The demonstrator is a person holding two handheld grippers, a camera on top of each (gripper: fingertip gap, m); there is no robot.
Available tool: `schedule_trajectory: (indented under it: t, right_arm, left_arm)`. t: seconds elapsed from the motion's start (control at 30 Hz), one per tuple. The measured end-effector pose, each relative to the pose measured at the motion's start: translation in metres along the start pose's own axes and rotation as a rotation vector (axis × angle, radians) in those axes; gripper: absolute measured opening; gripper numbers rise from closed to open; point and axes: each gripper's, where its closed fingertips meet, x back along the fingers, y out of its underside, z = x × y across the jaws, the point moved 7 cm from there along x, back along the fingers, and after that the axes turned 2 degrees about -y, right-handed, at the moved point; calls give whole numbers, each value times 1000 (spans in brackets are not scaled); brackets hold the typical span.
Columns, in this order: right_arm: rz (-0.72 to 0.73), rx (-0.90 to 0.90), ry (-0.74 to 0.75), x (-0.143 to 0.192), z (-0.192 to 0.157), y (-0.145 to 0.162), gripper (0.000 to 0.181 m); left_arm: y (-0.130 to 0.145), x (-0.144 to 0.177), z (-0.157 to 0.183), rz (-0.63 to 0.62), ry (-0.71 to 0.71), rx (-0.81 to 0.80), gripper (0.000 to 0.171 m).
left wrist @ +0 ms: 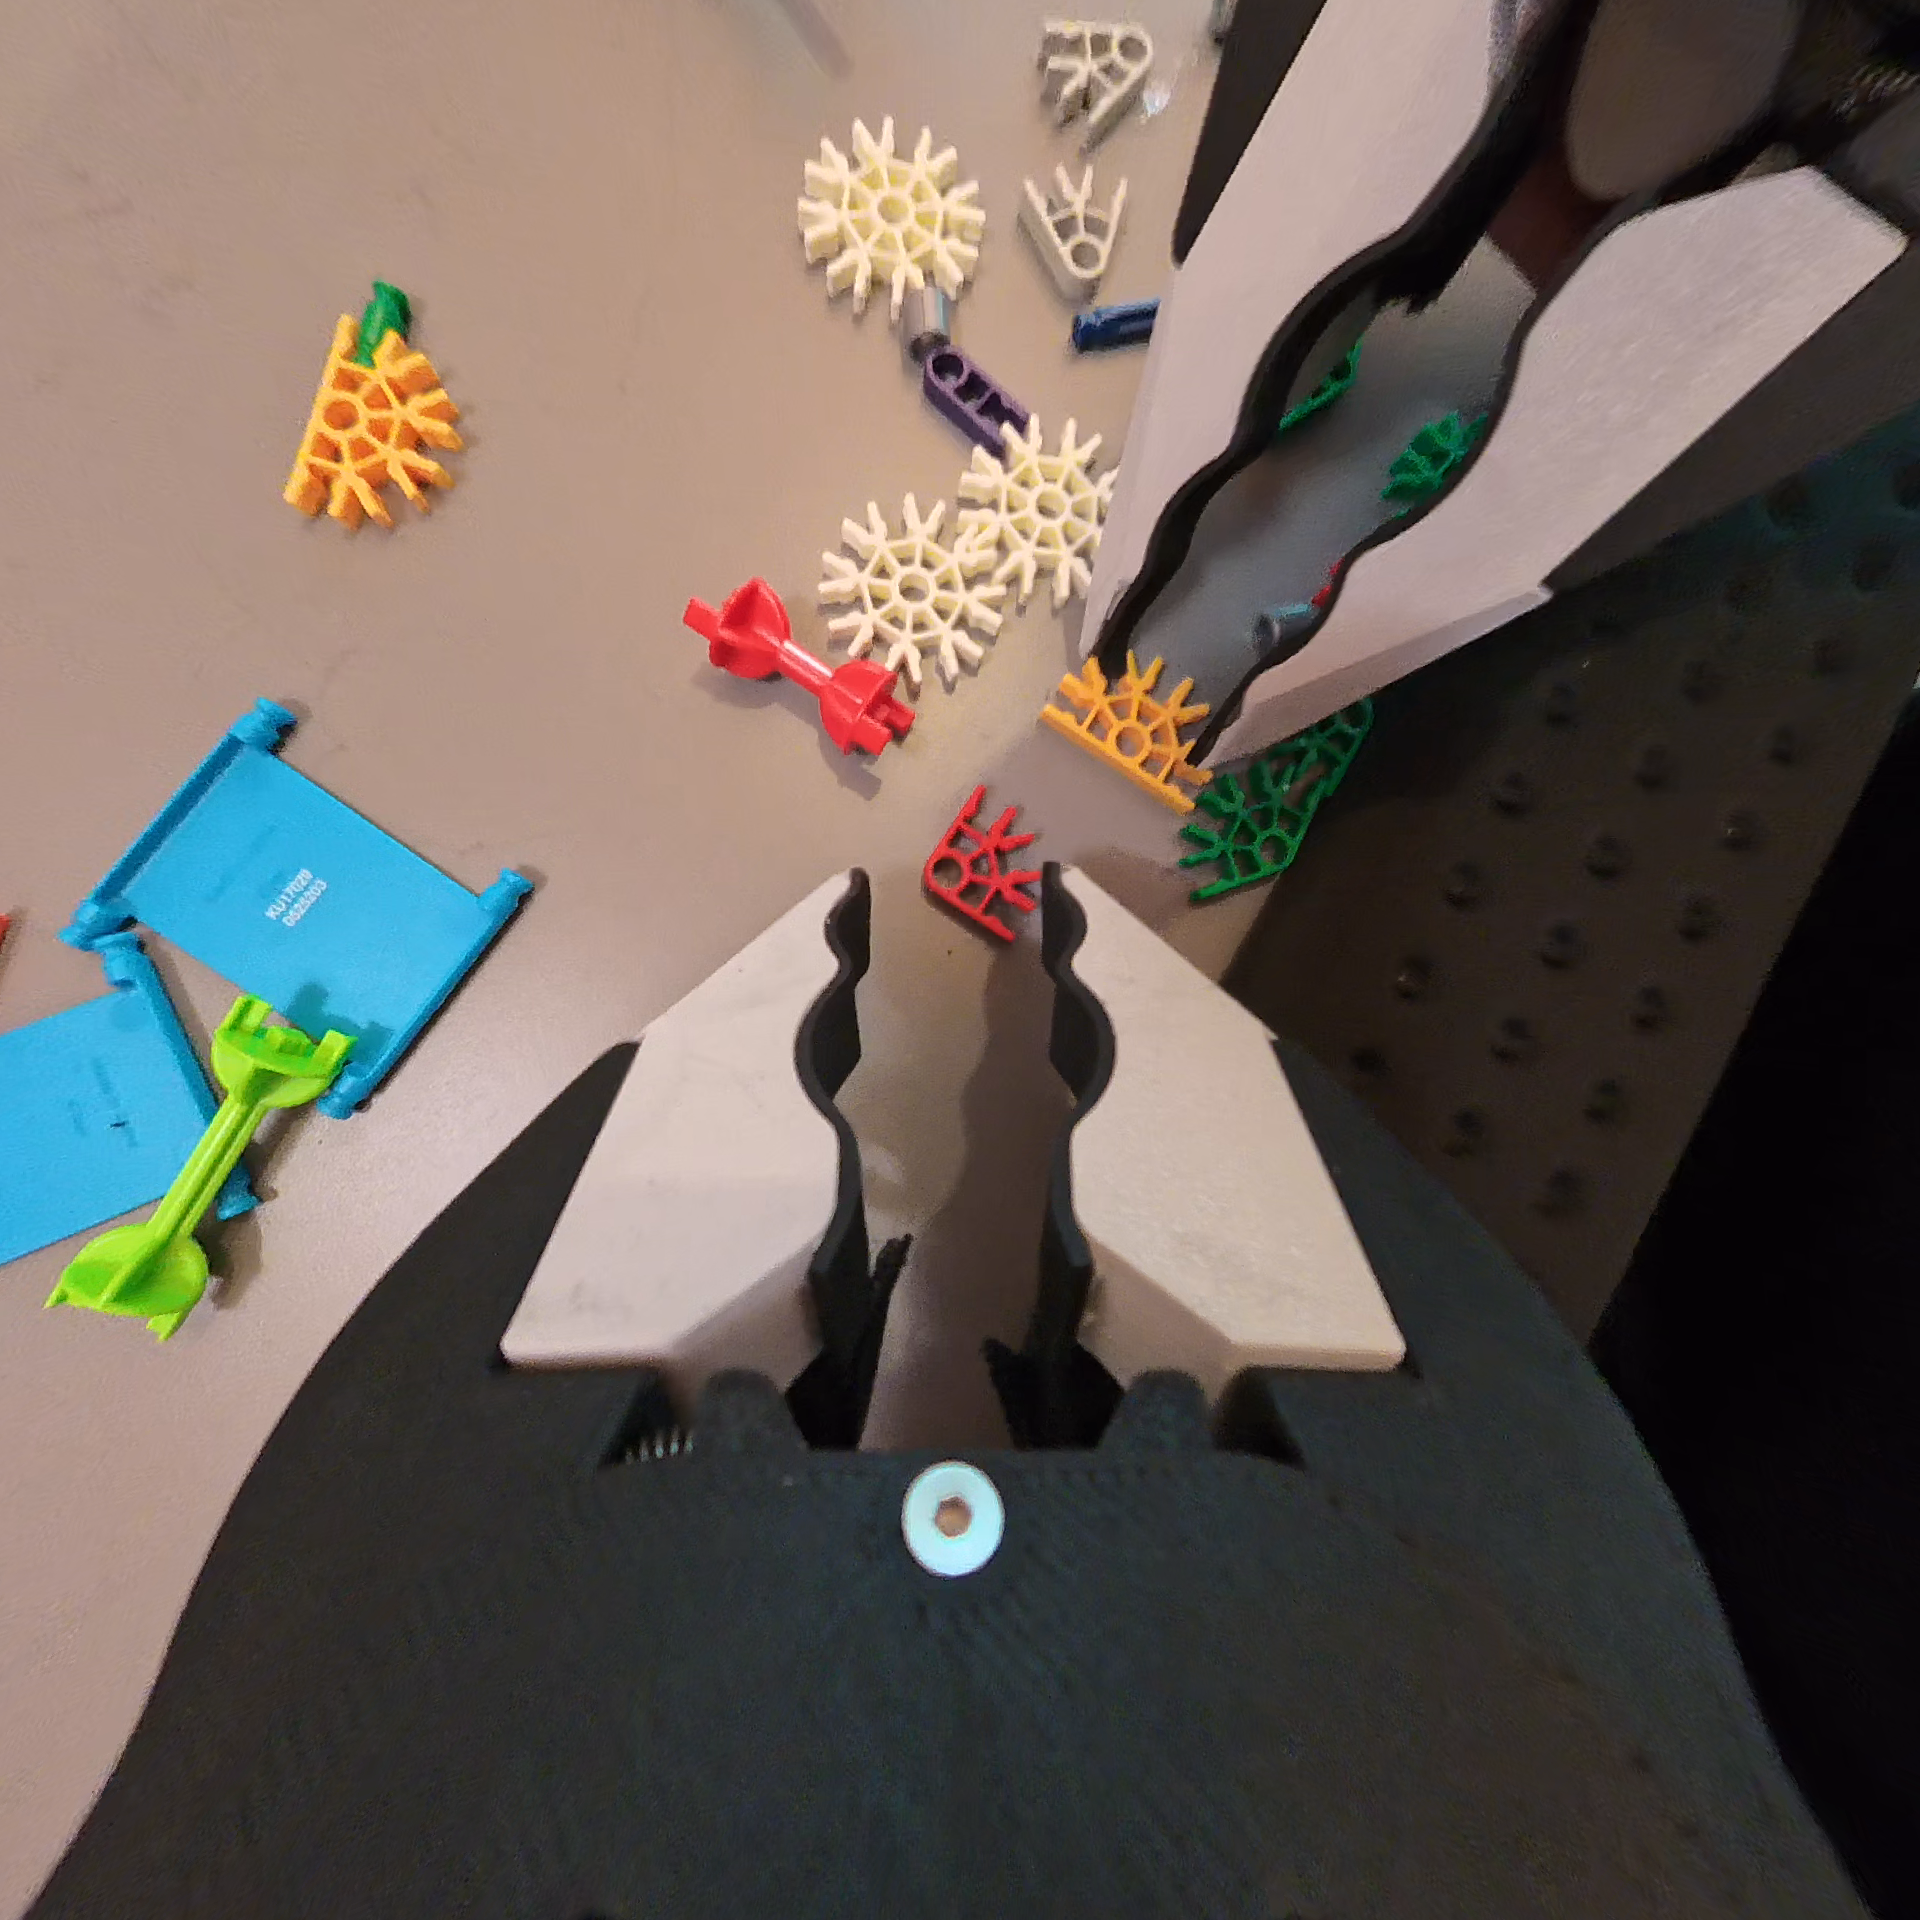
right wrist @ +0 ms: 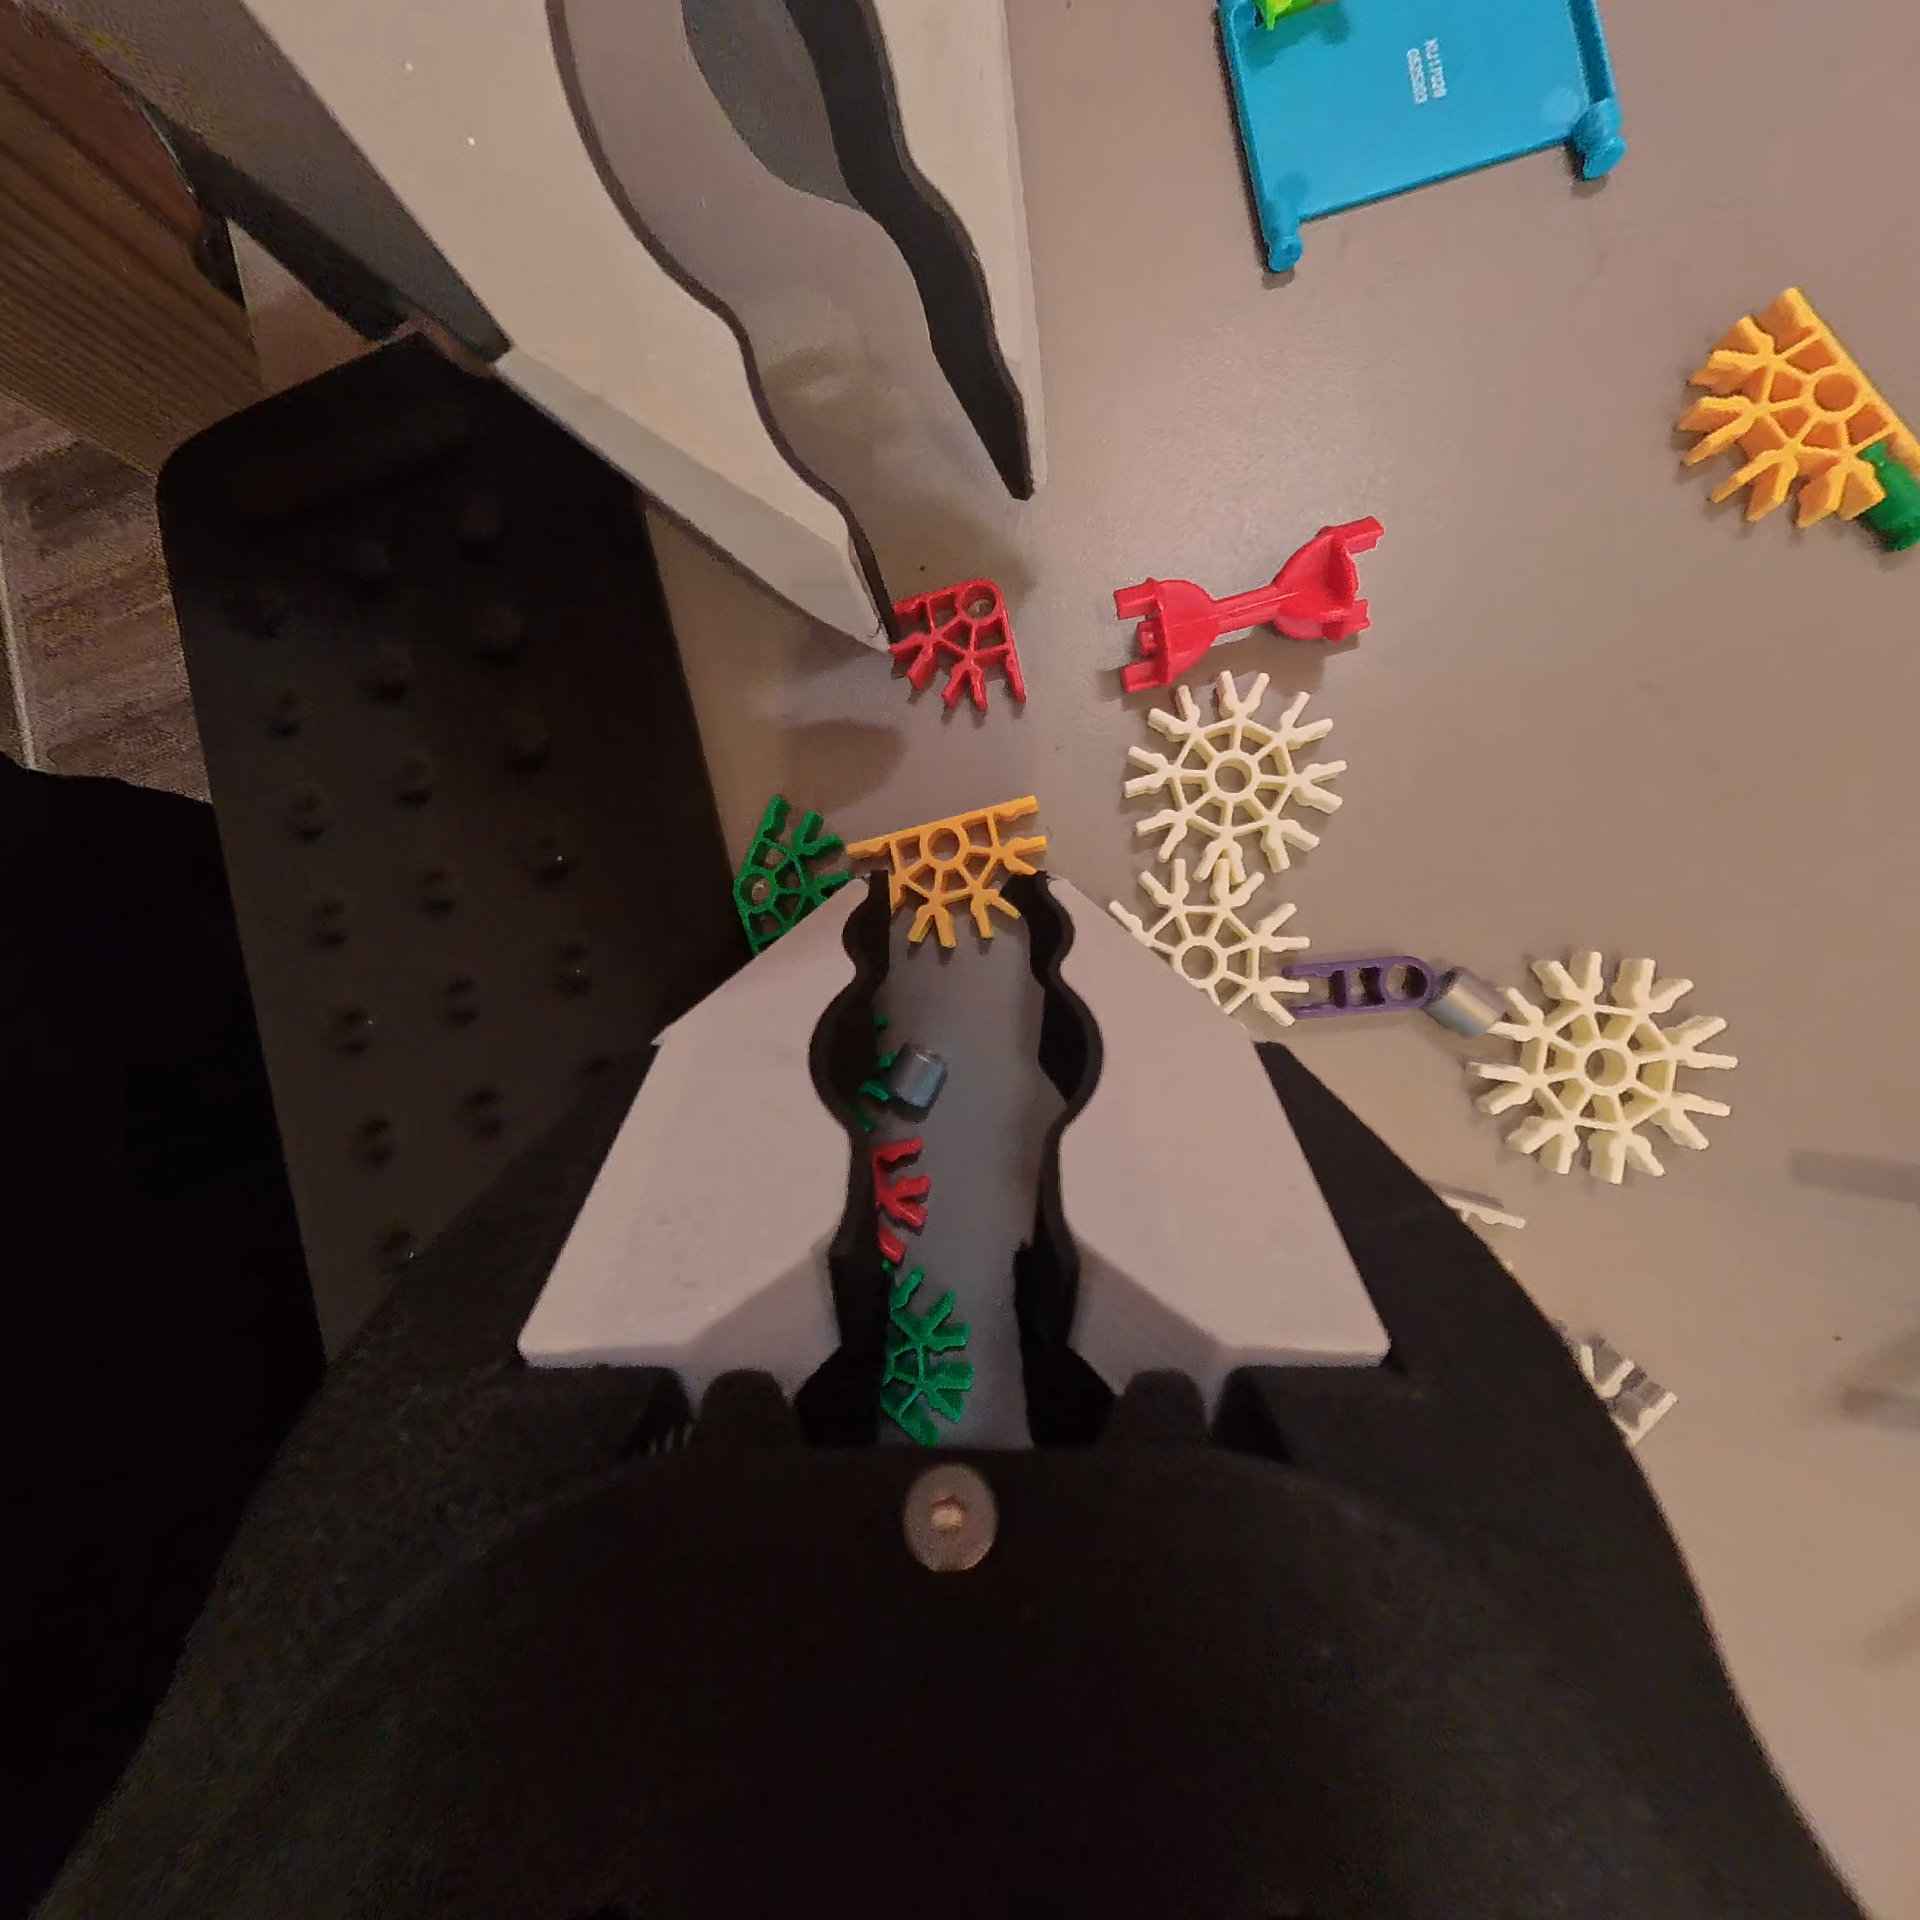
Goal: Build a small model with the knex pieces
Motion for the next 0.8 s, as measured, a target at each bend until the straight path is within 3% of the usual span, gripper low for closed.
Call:
schedule_trajectory:
  t: [0.2, 0.23, 0.27, 0.33, 0.6, 0.8]
  right_arm:
    - [27, -59, 11, -1, 3, -2, 24]
    - [37, -87, 15, -1, 5, -2, 21]
    - [50, -110, 28, 1, 7, -2, 0]
    - [63, -152, 52, 2, 12, -2, 0]
    - [53, -167, 2, 7, 11, -2, 18]
    - [54, -22, -16, 24, 17, -6, 29]
  left_arm:
    - [-12, -2, 21, 78, 5, 5, 30]
    - [-14, -5, 26, 84, 7, 11, 31]
    - [-15, -7, 28, 86, -11, 15, 31]
    - [-15, -11, 30, 91, -44, 27, 34]
    - [0, -20, 22, 55, -125, 72, 33]
    - [9, -13, 10, 56, -158, 112, 20]
